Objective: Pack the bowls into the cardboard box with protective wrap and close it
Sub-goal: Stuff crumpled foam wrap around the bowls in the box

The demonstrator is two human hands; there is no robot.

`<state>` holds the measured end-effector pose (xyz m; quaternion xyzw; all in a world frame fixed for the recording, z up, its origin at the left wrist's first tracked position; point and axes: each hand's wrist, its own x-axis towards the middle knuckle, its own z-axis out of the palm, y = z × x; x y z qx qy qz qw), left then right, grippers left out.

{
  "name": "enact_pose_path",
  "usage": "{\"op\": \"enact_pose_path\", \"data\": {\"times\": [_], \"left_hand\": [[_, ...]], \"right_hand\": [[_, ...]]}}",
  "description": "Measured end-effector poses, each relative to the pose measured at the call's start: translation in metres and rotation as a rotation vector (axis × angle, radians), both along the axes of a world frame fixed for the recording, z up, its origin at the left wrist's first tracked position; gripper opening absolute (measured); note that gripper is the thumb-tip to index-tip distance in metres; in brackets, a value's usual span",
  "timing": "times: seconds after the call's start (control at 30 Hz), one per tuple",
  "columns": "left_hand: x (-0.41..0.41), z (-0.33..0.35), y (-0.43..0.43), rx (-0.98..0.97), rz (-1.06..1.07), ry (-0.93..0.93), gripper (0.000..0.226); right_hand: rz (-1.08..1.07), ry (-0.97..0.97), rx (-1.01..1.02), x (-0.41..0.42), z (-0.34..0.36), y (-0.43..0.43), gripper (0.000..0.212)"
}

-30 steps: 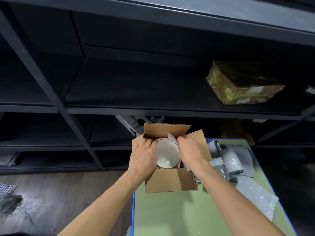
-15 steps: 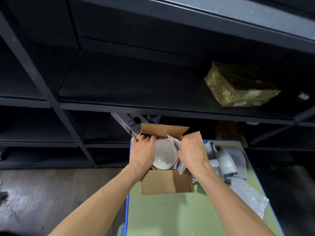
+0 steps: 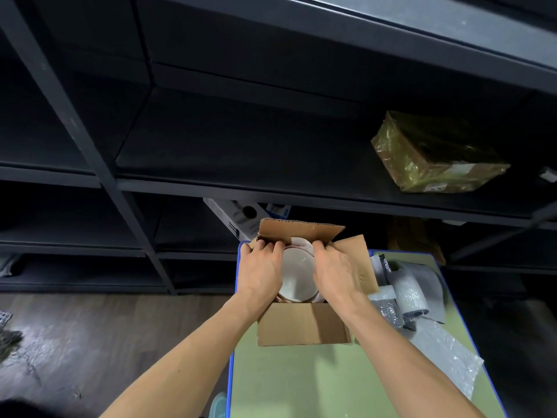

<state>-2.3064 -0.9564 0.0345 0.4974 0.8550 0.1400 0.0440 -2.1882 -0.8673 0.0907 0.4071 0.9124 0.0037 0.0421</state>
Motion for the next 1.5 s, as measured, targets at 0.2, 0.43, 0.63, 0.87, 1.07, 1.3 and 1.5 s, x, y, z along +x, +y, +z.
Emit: {"op": "enact_pose_path", "data": {"times": [0.2,0.43,0.63,0.87,1.07,1.3,1.5], "left_hand": [[0.001,0.0,0.0,0.0,0.003,0.0,0.037],[0.0,-0.005,0.001,0.002,0.011,0.019,0.033],[0.001,-0.008,0.002,0.069,0.019,0.07,0.021],[0.007,0.003,-0.01,0.126,-0.011,0.192,0.019],[0.044,0.01,-0.017,0.186,-0.025,0.117,0.021],[0.092,0.008,-0.002,0.199,-0.02,-0.046,0.037],[0.116,0.023,0.002,0.265,-0.003,-0.086,0.019]], "right_hand": [[0.168,0.019,0.244,0.01,-0.022,0.015,0.028],[0.204,0.078,0.229,0.022,-0.029,0.021,0.026],[0.133,0.111,0.188,0.034,-0.022,0.022,0.01],[0.081,0.273,0.025,0.048,-0.022,0.028,0.014],[0.12,0.451,-0.095,0.09,0.002,0.022,0.018],[0.099,0.561,-0.125,0.145,0.009,0.013,0.018],[0.046,0.588,-0.164,0.189,0.001,0.012,0.013]]}}
